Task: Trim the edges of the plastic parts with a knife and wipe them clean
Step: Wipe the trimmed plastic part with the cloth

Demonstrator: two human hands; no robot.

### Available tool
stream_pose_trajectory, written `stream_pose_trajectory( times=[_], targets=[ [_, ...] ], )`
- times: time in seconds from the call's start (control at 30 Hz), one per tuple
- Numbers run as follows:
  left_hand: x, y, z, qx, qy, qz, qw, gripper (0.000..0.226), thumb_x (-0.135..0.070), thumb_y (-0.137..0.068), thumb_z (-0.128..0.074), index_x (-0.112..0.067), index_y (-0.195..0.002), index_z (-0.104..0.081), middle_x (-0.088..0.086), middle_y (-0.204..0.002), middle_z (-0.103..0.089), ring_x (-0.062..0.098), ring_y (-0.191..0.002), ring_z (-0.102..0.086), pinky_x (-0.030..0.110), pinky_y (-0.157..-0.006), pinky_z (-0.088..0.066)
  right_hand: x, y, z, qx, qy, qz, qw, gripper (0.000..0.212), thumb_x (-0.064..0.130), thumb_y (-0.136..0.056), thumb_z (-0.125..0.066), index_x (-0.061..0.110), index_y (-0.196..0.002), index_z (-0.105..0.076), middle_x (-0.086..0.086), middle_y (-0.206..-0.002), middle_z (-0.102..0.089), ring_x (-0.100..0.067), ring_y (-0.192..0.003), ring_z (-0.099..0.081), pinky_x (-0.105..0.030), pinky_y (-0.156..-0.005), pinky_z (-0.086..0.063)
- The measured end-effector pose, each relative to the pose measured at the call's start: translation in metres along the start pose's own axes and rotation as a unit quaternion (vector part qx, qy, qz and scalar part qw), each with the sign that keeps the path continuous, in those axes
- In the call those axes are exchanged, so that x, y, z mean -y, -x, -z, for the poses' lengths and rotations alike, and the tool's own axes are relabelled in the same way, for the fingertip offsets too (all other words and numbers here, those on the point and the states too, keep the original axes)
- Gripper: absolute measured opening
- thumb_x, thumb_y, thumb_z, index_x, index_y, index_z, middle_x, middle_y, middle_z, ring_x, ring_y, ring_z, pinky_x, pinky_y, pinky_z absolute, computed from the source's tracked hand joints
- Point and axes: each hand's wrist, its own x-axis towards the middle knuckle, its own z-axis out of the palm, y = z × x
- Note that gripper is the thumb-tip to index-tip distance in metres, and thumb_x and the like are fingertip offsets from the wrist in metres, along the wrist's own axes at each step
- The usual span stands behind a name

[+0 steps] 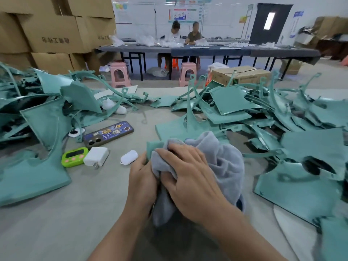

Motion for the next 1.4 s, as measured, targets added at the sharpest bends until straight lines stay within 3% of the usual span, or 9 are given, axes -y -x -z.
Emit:
stream_pose_trajectory(
  times=[0.1, 0.2, 0.37, 0.47, 0.63, 0.77, 1.03, 1.23, 1.4],
  targets=[
    [-0.001, 0.001, 0.0, -0.019, -0.014, -0.028, 0.999, 0.038, -0.041, -0.07, -0.069, -0.005, -0.08, -0.066, 0.025, -0.082, -0.063, 0.028, -0.08, -0.058, 0.048, -0.076, -0.05, -0.012, -0.001, -0.002, 0.048, 0.027, -0.034, 0.998, 0.056, 0.049, -0.096, -0.041, 0.042, -0.151, -0.039, 0.015, -0.155, -0.038, -0.006, -0.146, -0.021, -0.016, -0.118, -0.001],
    [0.001, 0.002, -0.003, -0.028, -0.103, -0.051, 0.993, 0.029, -0.038, -0.069, -0.066, -0.01, -0.066, -0.059, 0.01, -0.065, -0.054, 0.018, -0.068, -0.047, 0.039, -0.064, -0.04, -0.026, -0.009, -0.004, 0.025, 0.094, -0.092, 0.991, 0.056, 0.038, -0.098, -0.046, 0.04, -0.153, -0.037, 0.009, -0.15, -0.05, -0.016, -0.137, -0.042, -0.036, -0.111, -0.032],
    [0.006, 0.008, -0.014, 0.023, -0.218, -0.108, 0.97, 0.029, -0.043, -0.081, -0.057, -0.019, -0.082, -0.072, 0.01, -0.076, -0.07, 0.015, -0.072, -0.056, 0.05, -0.071, -0.053, -0.035, -0.031, 0.006, -0.133, 0.049, -0.289, 0.947, 0.019, 0.025, -0.093, -0.051, 0.027, -0.112, -0.053, 0.006, -0.077, -0.058, -0.02, -0.075, -0.05, -0.036, -0.056, -0.031],
    [0.007, 0.005, -0.017, -0.015, -0.162, -0.104, 0.981, 0.031, -0.044, -0.086, -0.058, -0.019, -0.068, -0.061, 0.014, -0.067, -0.054, 0.019, -0.071, -0.05, 0.049, -0.07, -0.049, -0.013, -0.014, 0.007, -0.088, 0.004, -0.153, 0.984, 0.01, 0.03, -0.086, -0.061, 0.029, -0.086, -0.051, 0.012, -0.082, -0.055, -0.015, -0.081, -0.051, -0.035, -0.072, -0.042],
    [-0.002, -0.002, -0.005, -0.077, -0.097, -0.089, 0.988, 0.039, -0.016, -0.104, -0.053, 0.005, -0.073, -0.043, 0.011, -0.065, -0.044, 0.014, -0.06, -0.046, 0.029, -0.057, -0.045, -0.002, 0.002, 0.005, 0.056, 0.037, -0.036, 0.997, 0.055, 0.049, -0.088, -0.044, 0.042, -0.142, -0.044, 0.016, -0.151, -0.042, -0.011, -0.136, -0.038, -0.035, -0.112, -0.03],
    [-0.011, 0.01, -0.015, -0.091, -0.243, -0.183, 0.948, 0.048, -0.03, -0.102, -0.049, -0.02, -0.056, -0.041, -0.012, -0.053, -0.039, 0.004, -0.053, -0.033, 0.023, -0.053, -0.035, -0.018, -0.006, 0.01, 0.056, 0.089, -0.136, 0.985, 0.09, 0.075, -0.076, -0.056, 0.024, -0.149, -0.041, 0.0, -0.152, -0.042, -0.023, -0.131, -0.044, -0.037, -0.108, -0.036],
    [-0.017, 0.018, -0.005, -0.087, -0.366, -0.284, 0.882, 0.043, -0.036, -0.104, -0.041, -0.03, -0.062, -0.03, -0.012, -0.055, -0.033, 0.006, -0.051, -0.031, 0.015, -0.048, -0.026, -0.086, -0.018, 0.041, -0.21, 0.017, -0.374, 0.903, 0.023, 0.033, -0.104, -0.05, 0.014, -0.106, -0.063, 0.011, -0.102, -0.055, -0.009, -0.072, -0.05, -0.026, -0.062, -0.032],
    [-0.013, 0.009, -0.003, -0.165, -0.362, -0.208, 0.894, 0.05, -0.033, -0.106, -0.044, -0.021, -0.062, -0.024, -0.009, -0.055, -0.027, 0.011, -0.054, -0.025, 0.025, -0.05, -0.024, -0.105, -0.013, 0.06, -0.341, 0.0, -0.398, 0.852, 0.015, 0.023, -0.098, -0.055, 0.01, -0.098, -0.063, -0.006, -0.102, -0.057, -0.028, -0.082, -0.051, -0.037, -0.071, -0.037],
    [-0.015, -0.007, 0.004, -0.219, -0.136, -0.007, 0.966, 0.033, -0.032, -0.093, -0.059, -0.012, -0.067, -0.062, -0.004, -0.062, -0.055, 0.015, -0.055, -0.05, 0.027, -0.048, -0.045, -0.093, 0.0, 0.068, -0.343, -0.138, -0.308, 0.877, 0.013, 0.015, -0.081, -0.064, 0.028, -0.079, -0.062, 0.01, -0.066, -0.06, -0.001, -0.055, -0.044, -0.022, -0.05, -0.041]
  ],
)
